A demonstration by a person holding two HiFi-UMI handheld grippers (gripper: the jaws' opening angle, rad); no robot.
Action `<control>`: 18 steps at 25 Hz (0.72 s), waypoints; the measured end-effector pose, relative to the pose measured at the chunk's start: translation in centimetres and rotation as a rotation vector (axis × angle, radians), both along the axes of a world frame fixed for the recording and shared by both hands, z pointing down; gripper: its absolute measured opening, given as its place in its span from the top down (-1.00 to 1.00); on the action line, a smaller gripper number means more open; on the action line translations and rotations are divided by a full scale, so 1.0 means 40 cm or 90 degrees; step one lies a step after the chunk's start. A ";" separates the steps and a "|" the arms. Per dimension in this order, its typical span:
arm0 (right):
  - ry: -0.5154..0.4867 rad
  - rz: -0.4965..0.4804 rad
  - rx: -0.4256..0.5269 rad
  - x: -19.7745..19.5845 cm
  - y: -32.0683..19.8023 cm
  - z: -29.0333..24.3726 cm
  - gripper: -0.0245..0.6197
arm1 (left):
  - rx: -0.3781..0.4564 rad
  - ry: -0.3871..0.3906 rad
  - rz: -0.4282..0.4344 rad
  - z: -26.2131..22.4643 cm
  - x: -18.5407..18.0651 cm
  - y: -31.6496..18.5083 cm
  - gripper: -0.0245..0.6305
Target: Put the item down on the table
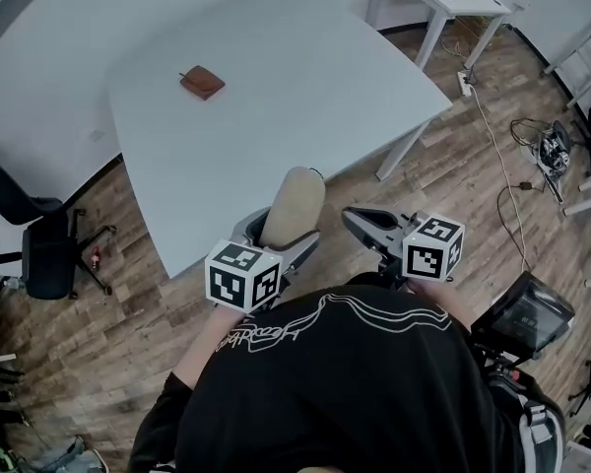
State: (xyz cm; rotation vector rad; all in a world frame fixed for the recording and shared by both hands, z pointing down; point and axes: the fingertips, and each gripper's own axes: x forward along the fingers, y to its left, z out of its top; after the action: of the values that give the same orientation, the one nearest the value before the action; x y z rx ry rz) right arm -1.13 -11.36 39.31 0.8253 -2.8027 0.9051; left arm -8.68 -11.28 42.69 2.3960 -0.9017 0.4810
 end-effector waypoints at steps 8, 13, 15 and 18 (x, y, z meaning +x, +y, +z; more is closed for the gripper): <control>0.022 -0.003 -0.017 0.015 -0.124 0.054 0.90 | -0.010 -0.019 -0.003 0.039 0.013 -0.119 -0.30; 0.034 -0.015 -0.024 0.012 -0.234 0.074 0.90 | -0.024 -0.031 -0.018 0.066 0.010 -0.215 -0.30; 0.034 -0.021 -0.024 0.013 -0.243 0.080 0.90 | -0.024 -0.040 -0.023 0.076 0.008 -0.222 -0.30; 0.037 -0.027 -0.024 0.016 -0.236 0.093 0.90 | -0.015 -0.052 -0.033 0.090 0.004 -0.215 -0.30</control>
State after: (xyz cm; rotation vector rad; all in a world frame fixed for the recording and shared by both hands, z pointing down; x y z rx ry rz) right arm -0.50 -20.80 43.02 0.7717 -2.7347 0.9099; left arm -8.50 -19.89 46.27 2.3403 -0.9849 0.5692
